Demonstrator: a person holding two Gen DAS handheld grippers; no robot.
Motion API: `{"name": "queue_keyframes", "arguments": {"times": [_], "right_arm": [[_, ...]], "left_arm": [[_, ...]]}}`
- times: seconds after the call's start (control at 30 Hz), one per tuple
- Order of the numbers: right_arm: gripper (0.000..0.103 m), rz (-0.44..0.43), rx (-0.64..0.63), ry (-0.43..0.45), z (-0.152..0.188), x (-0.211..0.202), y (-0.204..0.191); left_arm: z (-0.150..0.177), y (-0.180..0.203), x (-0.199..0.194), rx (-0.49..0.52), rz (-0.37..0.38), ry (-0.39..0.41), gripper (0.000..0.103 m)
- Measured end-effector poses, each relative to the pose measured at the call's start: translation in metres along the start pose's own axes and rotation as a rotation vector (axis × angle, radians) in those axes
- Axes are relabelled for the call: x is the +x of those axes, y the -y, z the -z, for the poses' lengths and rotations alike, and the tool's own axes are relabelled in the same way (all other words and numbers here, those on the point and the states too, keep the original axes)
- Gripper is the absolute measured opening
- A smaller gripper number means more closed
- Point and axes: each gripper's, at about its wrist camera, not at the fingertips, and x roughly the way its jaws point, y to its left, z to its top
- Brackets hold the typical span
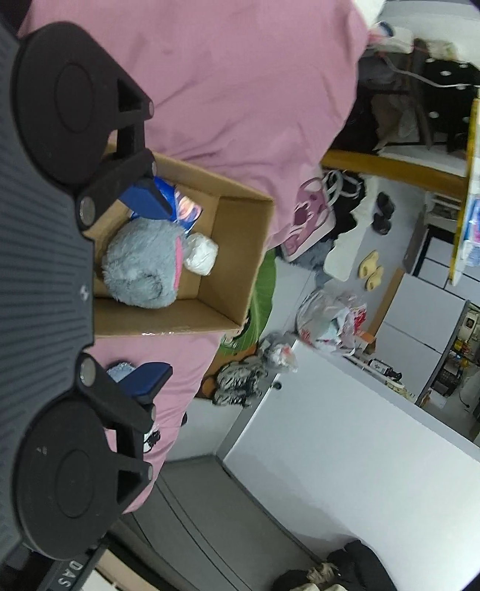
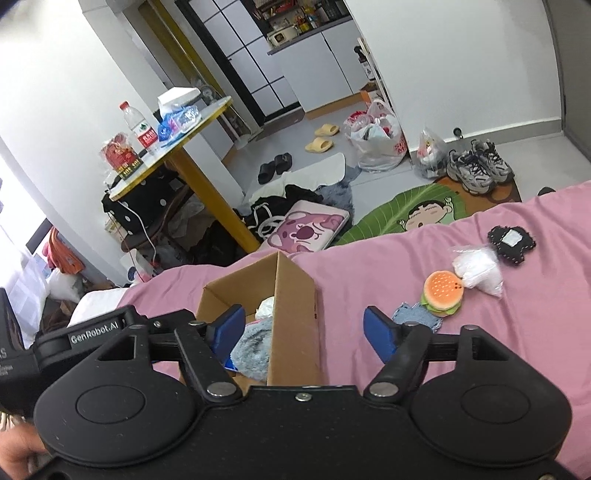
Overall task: Organize soft objects
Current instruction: 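Lower the grey plush into the box and open both tools, then withdraw both tools from the box toward the remaining items on the bed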
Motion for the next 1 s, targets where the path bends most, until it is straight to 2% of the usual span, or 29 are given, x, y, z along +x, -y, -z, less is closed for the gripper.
{"name": "queue_keyframes", "arguments": {"times": [0.07,0.13,0.27,0.37,0.57,1.0], "right_arm": [[0.075,-0.006,-0.006,0.011,-0.001,-0.005,0.002],[0.077,-0.011,-0.005,0.021,-0.002,-0.011,0.006],[0.09,-0.025,-0.006,0.054,-0.002,-0.023,0.013],[0.097,-0.032,0.0,0.082,-0.002,-0.032,0.02],[0.103,-0.041,0.026,0.118,-0.002,-0.05,0.037],[0.103,-0.041,0.066,0.158,0.001,-0.079,0.077]], "left_arm": [[-0.001,0.007,-0.008,0.026,-0.021,0.016,0.089],[0.0,0.014,-0.014,0.048,-0.088,0.034,0.092],[0.003,0.022,-0.024,0.068,-0.086,0.032,0.093],[0.009,0.033,-0.031,0.102,-0.086,0.042,0.098],[0.02,0.054,-0.043,0.142,-0.079,0.071,0.103],[0.039,0.093,-0.057,0.195,-0.077,0.111,0.103]]}}
